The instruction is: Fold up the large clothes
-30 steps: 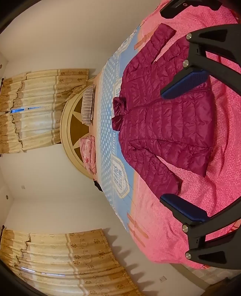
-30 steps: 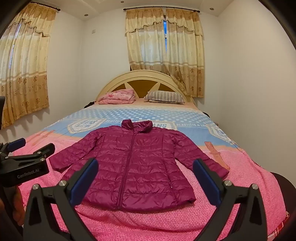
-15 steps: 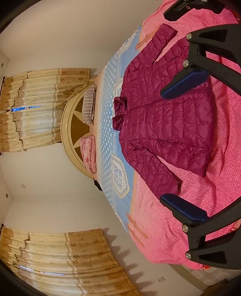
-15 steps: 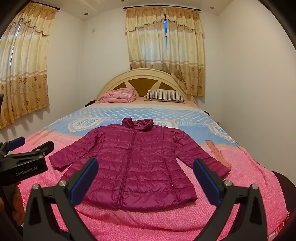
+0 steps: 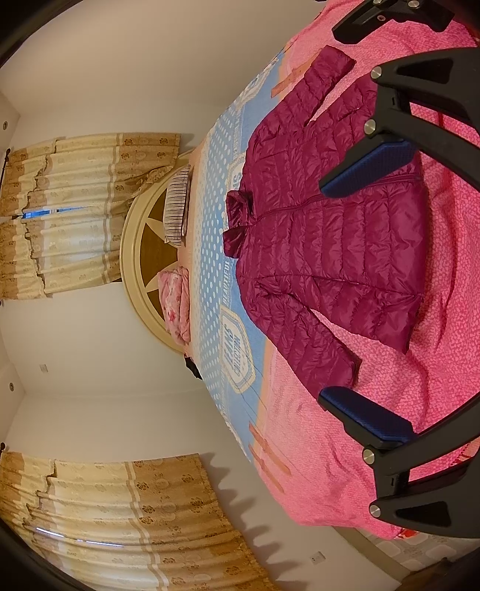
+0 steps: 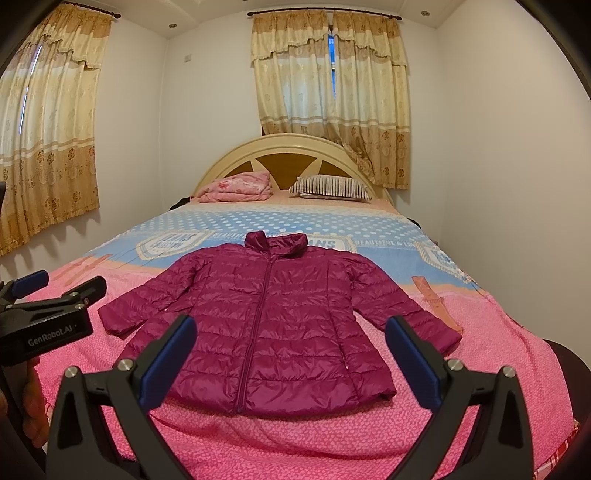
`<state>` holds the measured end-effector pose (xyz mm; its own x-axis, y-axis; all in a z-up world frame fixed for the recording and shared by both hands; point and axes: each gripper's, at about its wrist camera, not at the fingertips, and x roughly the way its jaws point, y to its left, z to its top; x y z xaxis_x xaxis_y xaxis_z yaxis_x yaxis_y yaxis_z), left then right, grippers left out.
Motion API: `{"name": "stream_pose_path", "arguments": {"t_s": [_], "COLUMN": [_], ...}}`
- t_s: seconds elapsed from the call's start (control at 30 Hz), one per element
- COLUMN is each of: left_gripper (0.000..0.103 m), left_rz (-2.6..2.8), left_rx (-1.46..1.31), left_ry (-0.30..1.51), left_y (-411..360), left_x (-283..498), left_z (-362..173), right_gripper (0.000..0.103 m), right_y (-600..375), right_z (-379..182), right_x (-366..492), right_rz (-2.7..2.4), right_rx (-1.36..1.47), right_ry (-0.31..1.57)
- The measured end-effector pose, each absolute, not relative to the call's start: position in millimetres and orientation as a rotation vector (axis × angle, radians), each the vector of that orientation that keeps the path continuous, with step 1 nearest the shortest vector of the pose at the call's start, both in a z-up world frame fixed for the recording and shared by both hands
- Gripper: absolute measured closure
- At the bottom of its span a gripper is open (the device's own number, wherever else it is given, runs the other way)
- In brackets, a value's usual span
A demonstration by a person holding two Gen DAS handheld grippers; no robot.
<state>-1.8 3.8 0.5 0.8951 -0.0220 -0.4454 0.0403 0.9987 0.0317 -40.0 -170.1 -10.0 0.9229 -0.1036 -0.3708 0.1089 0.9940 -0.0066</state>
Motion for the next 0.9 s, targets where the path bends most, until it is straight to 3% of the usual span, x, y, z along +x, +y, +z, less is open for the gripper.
{"name": "stream_pose_path", "arguments": {"t_s": [0.9], "left_gripper": [0.001], "left_rz": [-0.029], "left_rx": [0.033], "left_ry": [0.465], "left_y": [7.2], "left_x": [-0.1], "left_z": [-3.0], "right_gripper": [0.0], "right_y": [-168.4], "right_z": [-12.3], "right_x": [-39.9], "right_rz": [-0.106], "right_rx": [0.011], "right_ry": [0.383]}}
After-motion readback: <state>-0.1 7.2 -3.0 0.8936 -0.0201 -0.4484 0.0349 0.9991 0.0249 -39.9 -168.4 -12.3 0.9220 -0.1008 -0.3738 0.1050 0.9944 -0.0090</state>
